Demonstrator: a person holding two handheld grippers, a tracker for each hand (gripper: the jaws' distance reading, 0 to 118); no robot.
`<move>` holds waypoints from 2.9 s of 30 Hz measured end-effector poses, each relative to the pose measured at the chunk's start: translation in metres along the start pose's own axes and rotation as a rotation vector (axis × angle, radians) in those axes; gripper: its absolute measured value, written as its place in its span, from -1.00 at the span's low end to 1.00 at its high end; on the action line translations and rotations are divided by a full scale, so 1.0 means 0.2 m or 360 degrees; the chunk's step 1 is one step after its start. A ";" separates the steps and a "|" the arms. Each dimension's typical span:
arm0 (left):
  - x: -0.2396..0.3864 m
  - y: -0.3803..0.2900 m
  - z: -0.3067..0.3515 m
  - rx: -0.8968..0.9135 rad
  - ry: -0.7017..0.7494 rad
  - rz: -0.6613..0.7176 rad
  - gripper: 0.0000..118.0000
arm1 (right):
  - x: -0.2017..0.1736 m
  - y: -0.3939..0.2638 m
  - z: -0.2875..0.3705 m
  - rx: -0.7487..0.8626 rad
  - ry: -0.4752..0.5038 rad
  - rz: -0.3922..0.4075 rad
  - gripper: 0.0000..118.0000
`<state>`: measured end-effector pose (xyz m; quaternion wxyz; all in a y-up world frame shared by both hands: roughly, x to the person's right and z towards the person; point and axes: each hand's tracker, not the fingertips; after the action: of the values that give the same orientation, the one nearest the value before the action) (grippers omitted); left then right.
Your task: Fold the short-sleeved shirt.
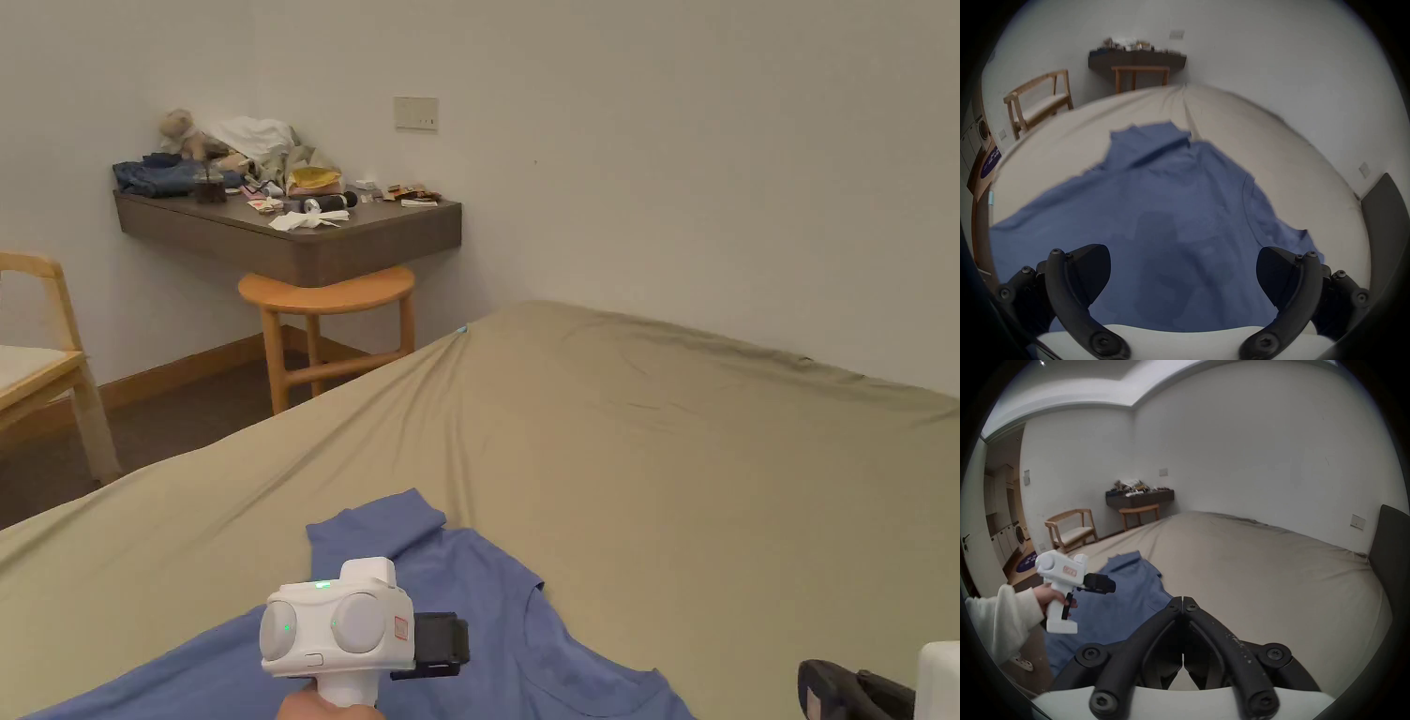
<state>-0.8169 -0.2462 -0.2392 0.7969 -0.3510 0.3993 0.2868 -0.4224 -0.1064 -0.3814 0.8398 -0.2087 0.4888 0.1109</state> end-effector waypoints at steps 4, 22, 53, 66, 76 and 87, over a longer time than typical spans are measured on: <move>0.14 -0.08 -0.24 -0.0232 0.0083 -0.0027 0.98 | 0.14 -0.12 -0.07 -0.0094 -0.0056 -0.0050 -0.99; 0.90 -0.11 0.74 0.0231 -0.0156 -0.0479 -0.94 | 0.68 -0.14 0.67 0.0035 -0.0307 -0.0284 -0.99; 2.09 -2.56 1.64 -0.0985 -0.1221 -0.1180 0.99 | 1.16 -0.52 2.57 0.0425 -0.1025 -0.0546 -0.99; 1.17 -0.81 2.46 0.1102 -0.0944 -0.0660 0.89 | 1.07 -0.47 2.64 0.0551 -0.1089 -0.0502 -0.99; 1.17 -0.55 2.16 0.0833 -0.0829 -0.0854 -1.00 | 1.05 -0.46 2.51 0.0510 -0.1098 -0.0458 -0.99; 2.05 -0.40 0.38 -0.0295 -0.0996 -0.1055 -0.65 | 1.27 -0.69 2.15 0.0232 -0.1144 -0.0585 -0.99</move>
<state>-0.5123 -0.1612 -0.5232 0.8931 -0.4260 -0.0213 0.1431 0.0911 -0.0353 -0.3821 0.9755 -0.1803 0.1255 -0.0101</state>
